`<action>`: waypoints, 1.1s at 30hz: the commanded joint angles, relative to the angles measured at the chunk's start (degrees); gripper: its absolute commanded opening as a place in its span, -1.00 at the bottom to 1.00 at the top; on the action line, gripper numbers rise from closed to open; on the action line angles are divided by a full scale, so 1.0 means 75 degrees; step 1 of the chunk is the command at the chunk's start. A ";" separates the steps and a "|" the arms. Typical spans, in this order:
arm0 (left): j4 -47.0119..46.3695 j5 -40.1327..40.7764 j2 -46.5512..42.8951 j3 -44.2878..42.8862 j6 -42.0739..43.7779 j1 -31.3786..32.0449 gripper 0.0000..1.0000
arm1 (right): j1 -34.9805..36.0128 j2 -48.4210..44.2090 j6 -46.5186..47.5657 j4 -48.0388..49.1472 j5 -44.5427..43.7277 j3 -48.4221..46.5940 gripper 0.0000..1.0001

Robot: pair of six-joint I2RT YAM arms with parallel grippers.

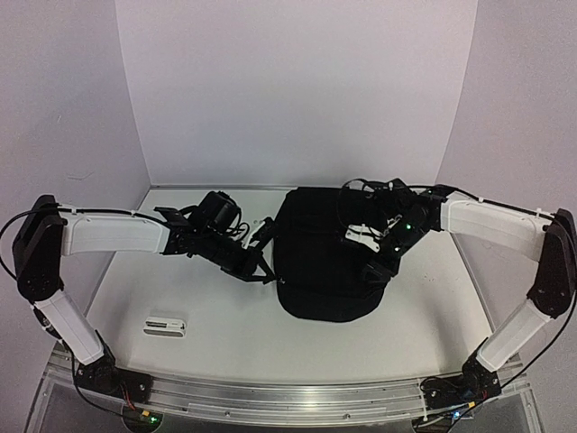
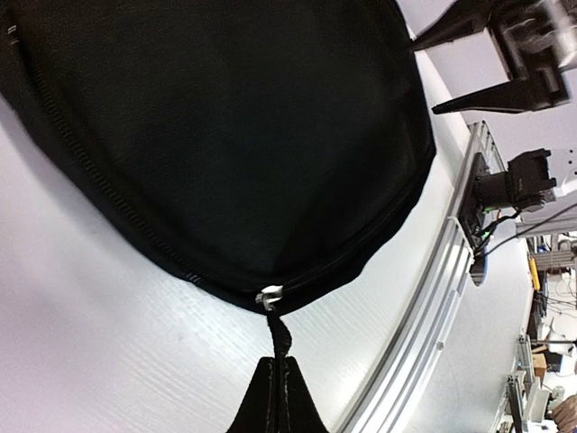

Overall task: Pack the student bag
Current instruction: Zip the student bag at the center of the board.

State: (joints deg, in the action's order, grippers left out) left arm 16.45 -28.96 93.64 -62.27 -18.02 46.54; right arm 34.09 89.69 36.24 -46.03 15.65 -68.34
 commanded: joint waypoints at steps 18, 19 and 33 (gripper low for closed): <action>-0.1256 -0.0654 0.0164 -0.0398 -0.0638 0.0139 -1.00 | 0.2117 0.1556 -0.2293 0.1745 0.1009 -0.1429 0.28; -0.1302 -0.0615 0.0151 -0.0372 -0.0678 0.0135 -1.00 | 0.2145 0.1632 -0.2315 0.1826 0.1028 -0.1391 0.28; -0.1171 0.0183 0.0277 -0.0391 -0.0954 -0.0372 -1.00 | 0.2179 0.1032 -0.2422 0.1907 0.1324 -0.0387 -1.00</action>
State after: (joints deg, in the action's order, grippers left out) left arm 10.06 -31.11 96.12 -63.75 -24.22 45.88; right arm 50.32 102.21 18.49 -30.55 23.27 -74.13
